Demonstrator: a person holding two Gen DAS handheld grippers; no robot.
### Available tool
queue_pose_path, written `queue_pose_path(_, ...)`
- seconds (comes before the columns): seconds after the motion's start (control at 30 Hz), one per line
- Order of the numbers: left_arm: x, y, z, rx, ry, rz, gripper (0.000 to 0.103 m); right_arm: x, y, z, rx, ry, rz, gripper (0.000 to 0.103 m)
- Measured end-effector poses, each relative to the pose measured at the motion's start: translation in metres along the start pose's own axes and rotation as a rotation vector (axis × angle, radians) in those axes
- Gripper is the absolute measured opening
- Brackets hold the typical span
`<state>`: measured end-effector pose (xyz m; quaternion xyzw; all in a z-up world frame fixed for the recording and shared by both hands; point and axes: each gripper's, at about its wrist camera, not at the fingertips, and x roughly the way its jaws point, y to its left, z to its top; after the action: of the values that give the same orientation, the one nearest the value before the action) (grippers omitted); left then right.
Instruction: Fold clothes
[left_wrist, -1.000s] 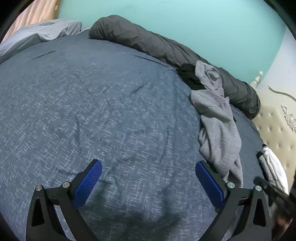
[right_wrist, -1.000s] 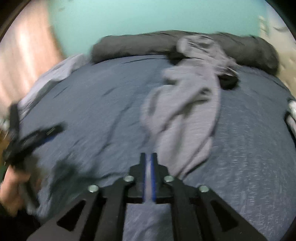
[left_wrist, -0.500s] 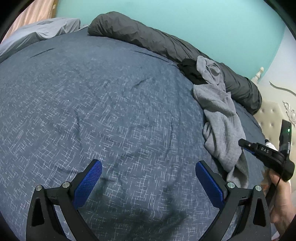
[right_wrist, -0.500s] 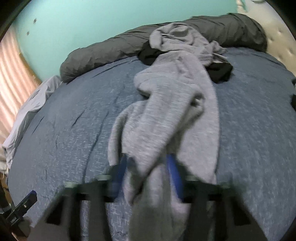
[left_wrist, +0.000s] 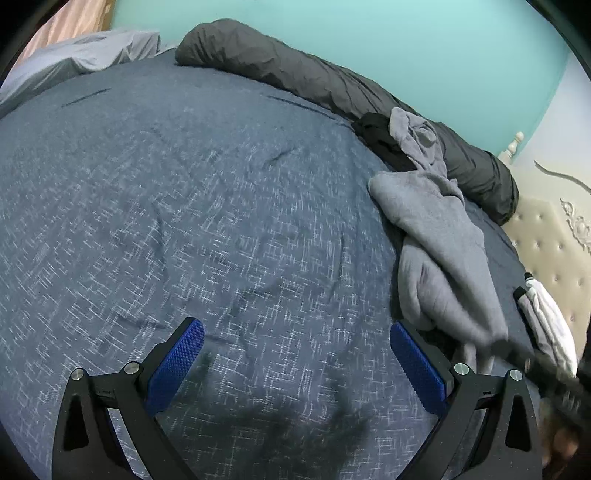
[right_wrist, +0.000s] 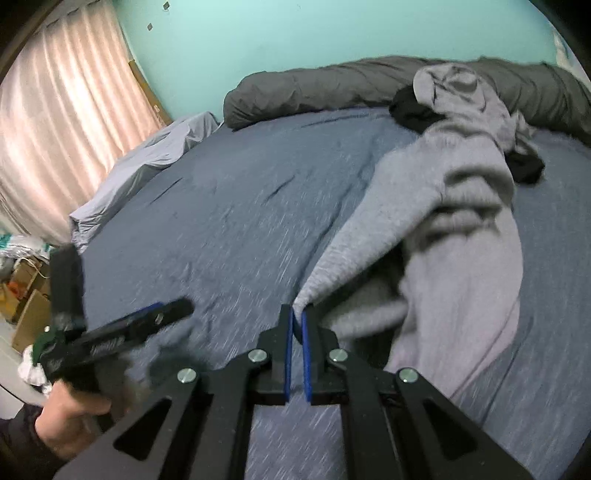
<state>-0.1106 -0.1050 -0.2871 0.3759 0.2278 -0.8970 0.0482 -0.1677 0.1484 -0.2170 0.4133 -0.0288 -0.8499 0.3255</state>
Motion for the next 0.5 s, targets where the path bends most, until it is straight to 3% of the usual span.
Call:
queue_pose_path(0.13,-0.005,0.004,0.002,-0.004,-0.014,-0.003,0.103,-0.008,0.011,-0.030,-0.028,0.034,0.033,0.004)
queue_pose_path(0.23,-0.005,0.006,0.004,-0.006,-0.017,-0.002,0.103,-0.010,0.018,-0.041,-0.066,0.077,0.007,0.004)
queue_pose_path(0.37,-0.002,0.007,0.005,0.000,-0.018,-0.003,0.103,-0.028,-0.003,-0.031,0.016,0.035,-0.011,0.007)
queue_pose_path(0.43,0.001,0.007,0.005,0.001,-0.015,0.002,0.103,-0.044,-0.017,-0.020,0.042,-0.027,-0.024,0.009)
queue_pose_path(0.47,0.003,0.008,0.005,-0.002,-0.012,0.002,0.103,-0.051,-0.026,-0.013,0.054,-0.056,-0.036,0.012)
queue_pose_path(0.5,0.005,0.008,0.006,-0.006,-0.008,0.003,0.103,-0.059,-0.035,-0.007,0.066,-0.085,-0.048,0.030)
